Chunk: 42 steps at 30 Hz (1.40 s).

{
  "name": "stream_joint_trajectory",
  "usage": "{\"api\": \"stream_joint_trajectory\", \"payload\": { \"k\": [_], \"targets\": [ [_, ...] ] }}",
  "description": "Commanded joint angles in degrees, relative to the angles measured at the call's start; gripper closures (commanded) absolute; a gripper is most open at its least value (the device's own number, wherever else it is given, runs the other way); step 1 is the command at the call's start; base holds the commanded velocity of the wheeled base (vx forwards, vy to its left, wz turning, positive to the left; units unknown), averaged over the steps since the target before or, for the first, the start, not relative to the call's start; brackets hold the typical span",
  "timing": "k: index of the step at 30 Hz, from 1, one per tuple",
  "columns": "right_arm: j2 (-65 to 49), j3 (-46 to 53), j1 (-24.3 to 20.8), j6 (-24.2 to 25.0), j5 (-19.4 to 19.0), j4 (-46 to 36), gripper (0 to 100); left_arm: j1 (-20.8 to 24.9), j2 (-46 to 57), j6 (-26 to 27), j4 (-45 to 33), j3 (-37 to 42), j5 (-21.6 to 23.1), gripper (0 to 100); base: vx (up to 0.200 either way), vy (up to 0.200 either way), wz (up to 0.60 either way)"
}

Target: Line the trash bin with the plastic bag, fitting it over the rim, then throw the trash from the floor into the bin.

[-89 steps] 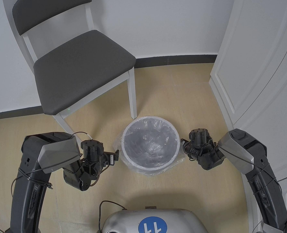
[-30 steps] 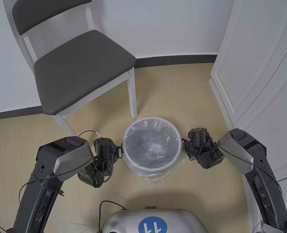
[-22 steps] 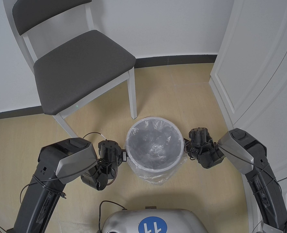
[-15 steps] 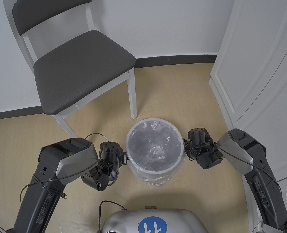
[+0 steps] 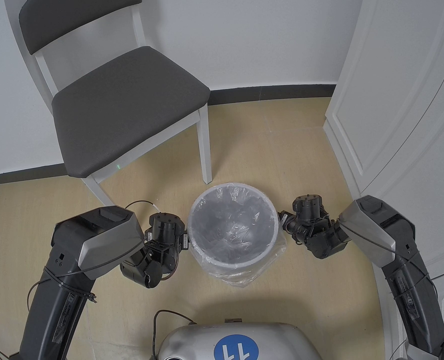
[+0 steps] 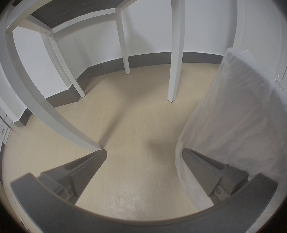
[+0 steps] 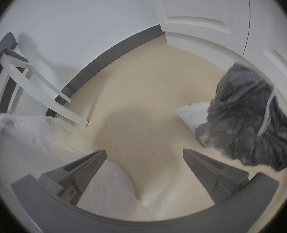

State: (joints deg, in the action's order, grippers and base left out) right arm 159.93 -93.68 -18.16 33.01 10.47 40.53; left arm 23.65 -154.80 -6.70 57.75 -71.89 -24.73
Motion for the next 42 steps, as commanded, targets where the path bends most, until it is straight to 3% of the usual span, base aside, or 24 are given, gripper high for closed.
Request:
{"api": "stream_joint_trajectory", "payload": {
  "k": [1,3,10,11,14,15,17,18,19,20,23,34,42],
  "targets": [
    [-8.0,7.6,3.3,-9.9,-0.1,-1.6,0,-0.4,0.2,-0.2,-0.1,0.1,-0.1,0,0.0,0.0,0.0],
    [-10.3,12.0,4.5,-17.1,0.0,-1.1,0,-0.4,0.2,-0.2,-0.1,0.0,-0.1,0,0.0,0.0,0.0],
    [-16.2,21.4,5.3,-22.6,-0.3,2.7,0,-0.6,0.2,-0.3,-0.2,0.1,-0.1,0,0.0,0.0,0.0],
    [-19.1,26.0,6.7,-27.5,-1.2,2.7,0,-0.6,0.2,-0.8,-0.3,0.1,-0.1,0,0.0,0.0,0.0],
    [-23.2,33.5,8.5,-35.6,-6.8,5.3,0,-0.6,0.2,-1.3,-0.3,0.1,-0.1,0,0.0,0.0,0.0],
    [-24.5,36.3,9.2,-37.5,-10.3,7.5,0,-0.6,0.2,-1.5,-0.4,0.1,-0.1,0,0.0,0.0,0.0],
    [-25.5,38.8,9.4,-38.2,-13.2,9.8,0,-0.6,0.2,-1.5,-0.4,0.1,-0.1,0,0.0,0.0,0.0],
    [-26.6,43.1,9.6,-39.3,-18.5,13.4,0,-0.6,0.2,-1.5,-0.4,0.1,-0.1,0,0.0,0.0,0.0],
    [-26.8,43.9,9.6,-39.6,-19.7,14.1,0,-0.6,0.2,-1.5,-0.4,0.1,-0.1,0,0.0,0.0,0.0],
    [-26.9,46.6,9.4,-41.1,-23.7,16.4,0,-0.6,0.2,-1.5,-0.4,0.1,-0.1,0,0.0,0.0,0.0],
    [-25.2,48.0,8.1,-42.9,-26.4,19.9,0,-0.6,0.2,-1.5,-0.4,0.1,-0.1,0,0.0,0.0,0.0],
    [-15.3,48.0,3.9,-42.9,-25.8,30.0,0,-0.6,0.3,-1.5,-0.4,0.1,-0.1,0,0.0,0.0,0.0],
    [-9.7,40.2,1.7,-40.8,-17.6,30.6,0,-0.6,0.2,-1.5,-0.4,0.1,-0.1,0,0.0,0.0,0.0]
  ]
}}
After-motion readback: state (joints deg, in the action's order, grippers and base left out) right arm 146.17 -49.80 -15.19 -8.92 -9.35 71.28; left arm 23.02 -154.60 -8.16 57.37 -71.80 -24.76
